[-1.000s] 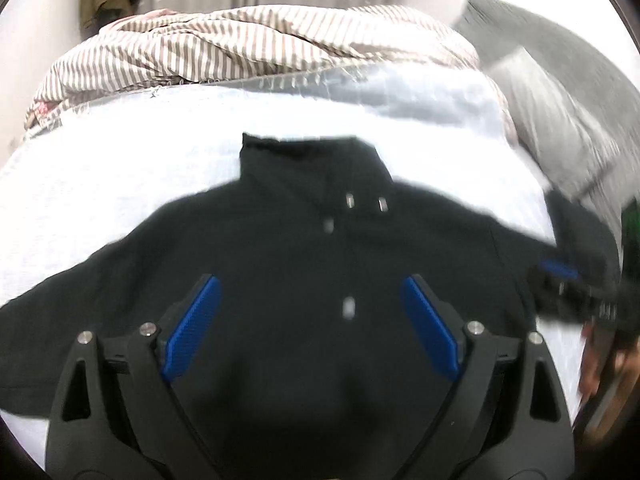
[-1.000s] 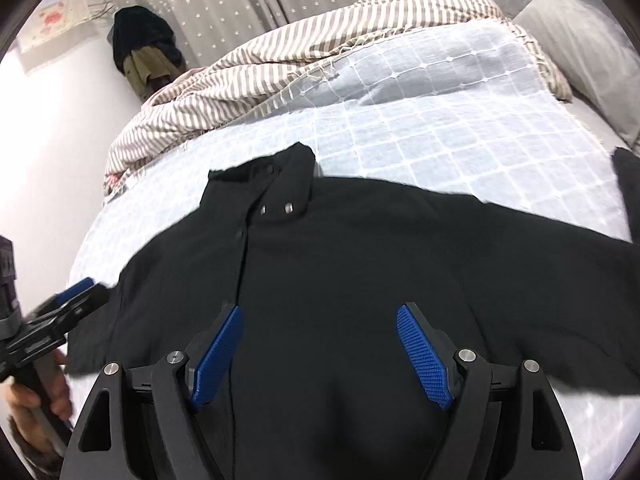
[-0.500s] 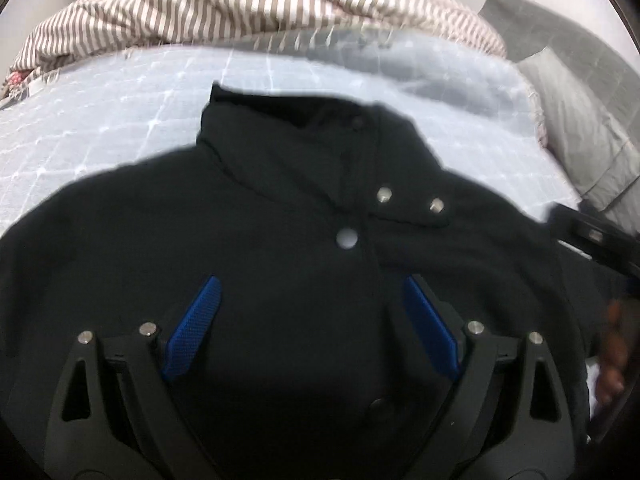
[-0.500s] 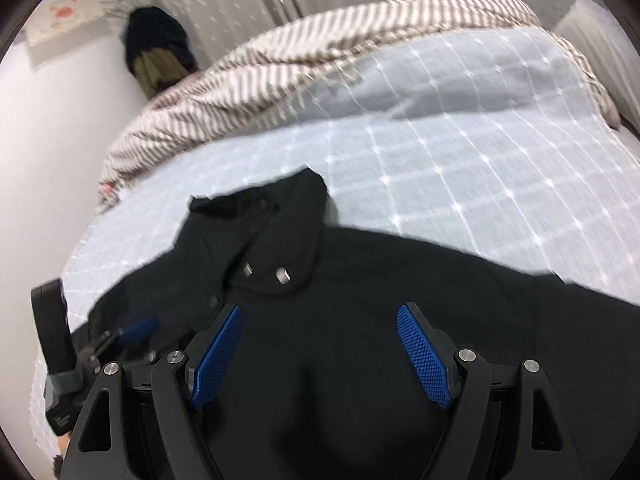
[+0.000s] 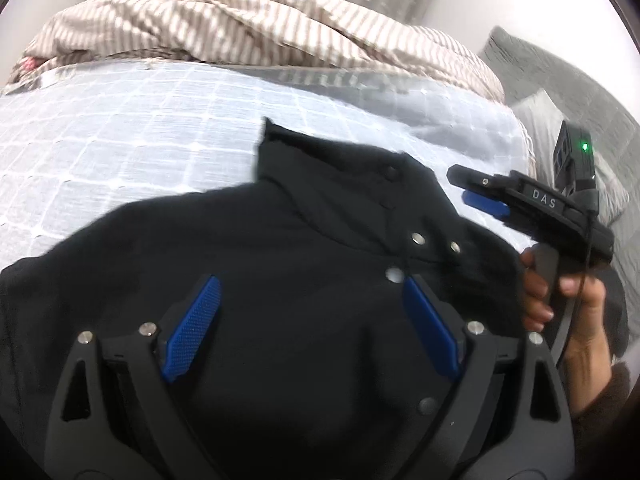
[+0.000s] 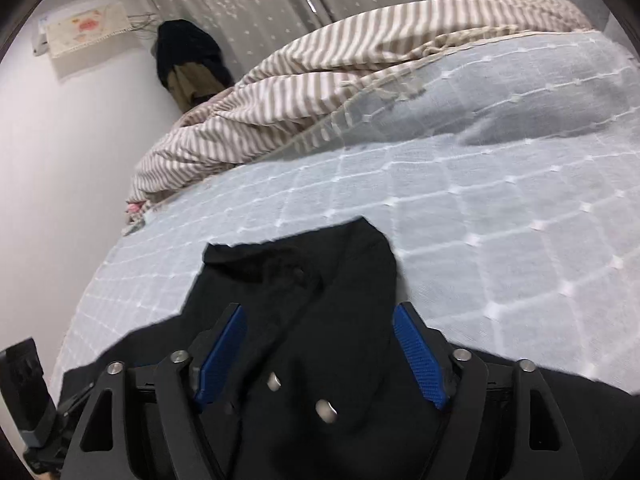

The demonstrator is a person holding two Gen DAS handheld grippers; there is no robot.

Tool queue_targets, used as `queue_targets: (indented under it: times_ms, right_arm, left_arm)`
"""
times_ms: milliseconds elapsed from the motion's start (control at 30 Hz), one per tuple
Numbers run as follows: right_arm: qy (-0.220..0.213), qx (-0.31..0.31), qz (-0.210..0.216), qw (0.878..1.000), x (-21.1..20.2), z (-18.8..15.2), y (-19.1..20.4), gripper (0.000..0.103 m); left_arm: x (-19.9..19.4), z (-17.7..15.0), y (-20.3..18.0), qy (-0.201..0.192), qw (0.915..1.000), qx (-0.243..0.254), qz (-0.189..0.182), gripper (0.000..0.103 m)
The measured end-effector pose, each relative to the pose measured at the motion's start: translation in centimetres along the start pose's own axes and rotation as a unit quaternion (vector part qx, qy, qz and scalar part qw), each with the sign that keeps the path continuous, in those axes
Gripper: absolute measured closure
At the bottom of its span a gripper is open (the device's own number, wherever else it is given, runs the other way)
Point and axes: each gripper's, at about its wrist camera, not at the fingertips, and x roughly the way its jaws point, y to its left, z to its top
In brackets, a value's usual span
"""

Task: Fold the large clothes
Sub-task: 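Close the right tool on the jacket collar, lift it, then release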

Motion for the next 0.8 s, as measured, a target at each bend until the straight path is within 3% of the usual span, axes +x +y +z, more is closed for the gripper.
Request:
queue_targets:
  times_ms: [133, 233, 300, 367, 400, 433, 633, 700, 800]
  right_arm:
    - [-0.007, -0.006, 0.043, 0.999, 2.3, 1.2, 1.6, 0.033]
    - [0.011, -0.007, 0.015, 1.0, 4.7, 1.9, 1.9, 0.034]
    - [0.02, -0.01, -0.008, 1.0, 6.0, 2.0, 1.8, 0.04]
    - [0.034, -0.012, -0.012, 0.999, 7.2, 1.6, 1.8, 0.074]
    - [0.037, -0.015, -0.012, 0.999, 7.4, 1.4, 1.9, 0.081]
    - [0.03, -0.023, -0.017, 0.999, 7.2, 1.1, 2.4, 0.095]
    - [-0.025, -0.071, 0.08, 0.994, 2.7, 0.4, 7.7, 0.099]
    - [-0.02, -0.099, 0.118, 0.988, 1.8, -0.2, 10.6, 0.099]
    - [0.021, -0.134, 0.149, 0.979, 2.5, -2.2, 14.1, 0.099]
  left_arm:
    - [-0.7, 0.3, 2.6, -0.011, 0.999, -0.042, -0.002, 0.011]
    - [-1.0, 0.4, 4.1, -0.016, 0.9976, -0.067, -0.01, 0.011]
    - [-1.1, 0.4, 4.5, -0.018, 0.9971, -0.073, -0.01, 0.011]
    - [-1.1, 0.5, 5.0, -0.022, 0.9965, -0.08, -0.01, 0.011]
    - [-1.2, 0.5, 5.3, -0.023, 0.996, -0.085, -0.01, 0.011]
    - [-1.2, 0.6, 5.5, -0.023, 0.9957, -0.089, -0.011, 0.011]
    - [-2.5, 0.8, 7.6, -0.048, 0.9891, -0.139, -0.014, 0.011]
    - [-2.8, 0.9, 8.3, -0.054, 0.9869, -0.151, -0.015, 0.011]
    - [-3.5, 0.8, 9.6, -0.074, 0.9815, -0.175, -0.017, 0.011]
